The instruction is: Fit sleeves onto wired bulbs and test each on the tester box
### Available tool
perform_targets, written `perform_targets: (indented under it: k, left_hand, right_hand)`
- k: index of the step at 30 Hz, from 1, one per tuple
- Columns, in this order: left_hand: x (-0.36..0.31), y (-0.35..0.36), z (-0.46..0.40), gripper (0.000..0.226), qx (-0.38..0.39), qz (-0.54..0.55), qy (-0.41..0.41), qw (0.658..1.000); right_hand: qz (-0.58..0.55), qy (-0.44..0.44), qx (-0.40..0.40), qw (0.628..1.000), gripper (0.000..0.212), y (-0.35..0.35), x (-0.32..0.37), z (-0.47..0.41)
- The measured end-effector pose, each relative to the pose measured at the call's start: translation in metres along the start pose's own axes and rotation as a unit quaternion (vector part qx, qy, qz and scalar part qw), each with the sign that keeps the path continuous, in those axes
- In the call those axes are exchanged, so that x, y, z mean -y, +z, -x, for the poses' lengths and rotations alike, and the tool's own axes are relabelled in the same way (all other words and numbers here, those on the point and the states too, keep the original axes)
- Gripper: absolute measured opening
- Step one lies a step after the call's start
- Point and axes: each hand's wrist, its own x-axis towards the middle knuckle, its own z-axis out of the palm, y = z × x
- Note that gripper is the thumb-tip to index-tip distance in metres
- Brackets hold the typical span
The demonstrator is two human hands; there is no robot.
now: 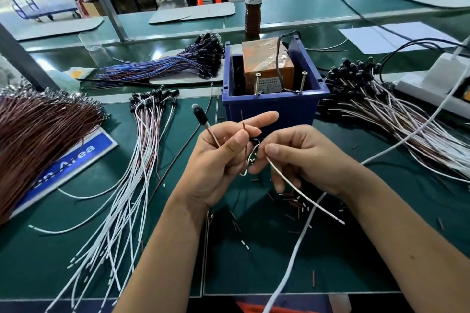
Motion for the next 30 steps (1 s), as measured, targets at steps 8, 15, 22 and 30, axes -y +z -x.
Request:
perform_targets:
  k: [8,15,22,30]
  left_hand:
    - [-0.0060,0.0018,0.0031,0.014,0.027,0.026,-0.010,0.999]
    - [-0.0064,0.0033,0.0022,0.012,-0.013,-0.022,-0.038,0.999]
    - [-0.0055,0.0045,-0.0009,0.013,-0.065,-0.022,-0.046,0.997]
    - [-0.0001,0.0040,-0.0031,0.024,-0.064,-0.007,-0.045,0.997]
  right_hand:
    - [0.027,-0.005,-0.047,0.999,0.016,-0.0001,0.0004,0.0003]
    - [0.128,0.020,-0.023,0.991,0.028,0.0070,-0.0036,-0.0013]
    - [0.149,0.033,0.004,0.988,0.028,0.0066,0.0005,-0.0005]
    - [0.191,0.087,0.108,0.972,0.028,0.0067,-0.0001,0.0016]
